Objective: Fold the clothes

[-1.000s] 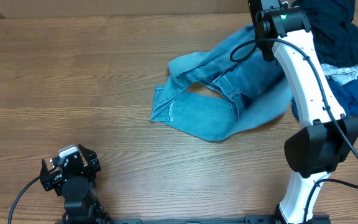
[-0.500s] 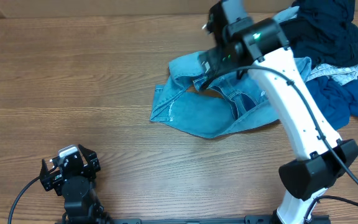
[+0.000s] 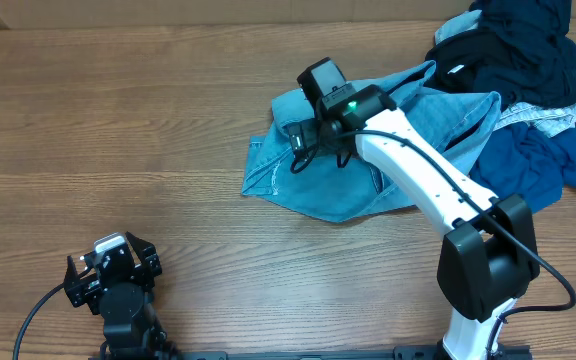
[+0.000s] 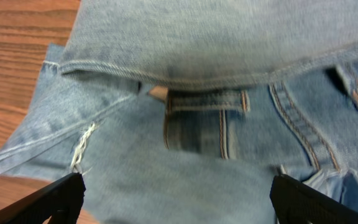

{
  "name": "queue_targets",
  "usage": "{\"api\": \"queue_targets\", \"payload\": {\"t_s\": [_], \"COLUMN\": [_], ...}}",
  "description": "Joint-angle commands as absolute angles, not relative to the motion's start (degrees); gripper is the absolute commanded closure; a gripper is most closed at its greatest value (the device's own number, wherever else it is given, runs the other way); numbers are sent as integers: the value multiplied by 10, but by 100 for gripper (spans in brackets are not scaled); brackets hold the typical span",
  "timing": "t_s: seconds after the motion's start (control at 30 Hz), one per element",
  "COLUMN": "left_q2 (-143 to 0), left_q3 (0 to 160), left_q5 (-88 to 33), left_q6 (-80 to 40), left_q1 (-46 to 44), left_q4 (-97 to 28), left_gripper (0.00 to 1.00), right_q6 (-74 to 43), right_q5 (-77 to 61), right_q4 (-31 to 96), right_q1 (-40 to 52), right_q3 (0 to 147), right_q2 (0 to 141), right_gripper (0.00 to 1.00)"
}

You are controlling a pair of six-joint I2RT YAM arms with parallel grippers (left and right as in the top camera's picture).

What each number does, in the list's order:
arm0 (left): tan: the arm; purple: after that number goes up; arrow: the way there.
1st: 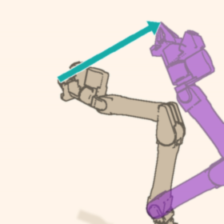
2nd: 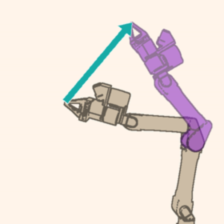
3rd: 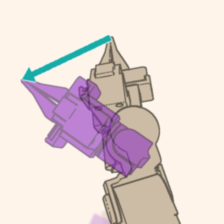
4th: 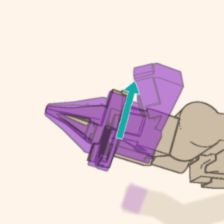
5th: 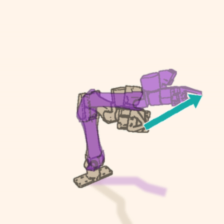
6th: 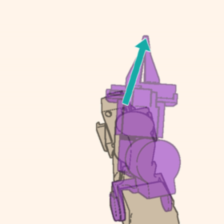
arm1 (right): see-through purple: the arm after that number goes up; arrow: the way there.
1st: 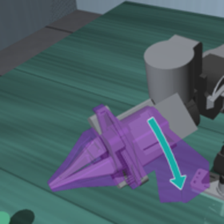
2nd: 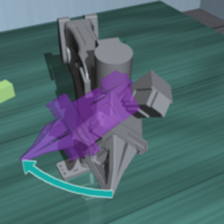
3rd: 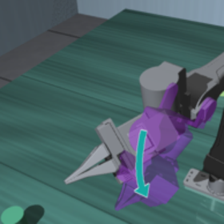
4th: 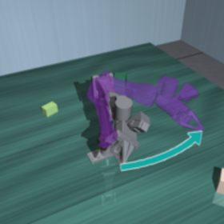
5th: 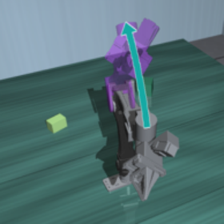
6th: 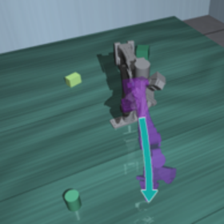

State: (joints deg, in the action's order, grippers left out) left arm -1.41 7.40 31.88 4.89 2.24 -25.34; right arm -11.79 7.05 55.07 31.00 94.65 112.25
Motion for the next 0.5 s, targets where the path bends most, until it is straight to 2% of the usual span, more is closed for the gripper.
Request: {"api": "queue_targets", "payload": {"t_s": [0.0, 0.13, 0.3, 0.47], "left_q2": [-13, -13, -13, -13], "left_q3": [74, 74, 74, 74], "left_q5": [315, 315, 315, 315], "left_q6": [45, 45, 45, 45], "left_q1": [22, 22, 22, 22], "left_q4": [-256, -256, -256, -256], "left_gripper": [0, 0, 0, 0], "right_q6": [-71, -67, -260, -397], "right_q5": [152, 194, 183, 80], "right_q4": [532, 535, 590, 588], "right_q1": [328, 329, 317, 291], "right_q3": [938, 938, 938, 938], "right_q2": [1158, 1179, 1183, 1183], "right_gripper": [0, 0, 0, 0]}}
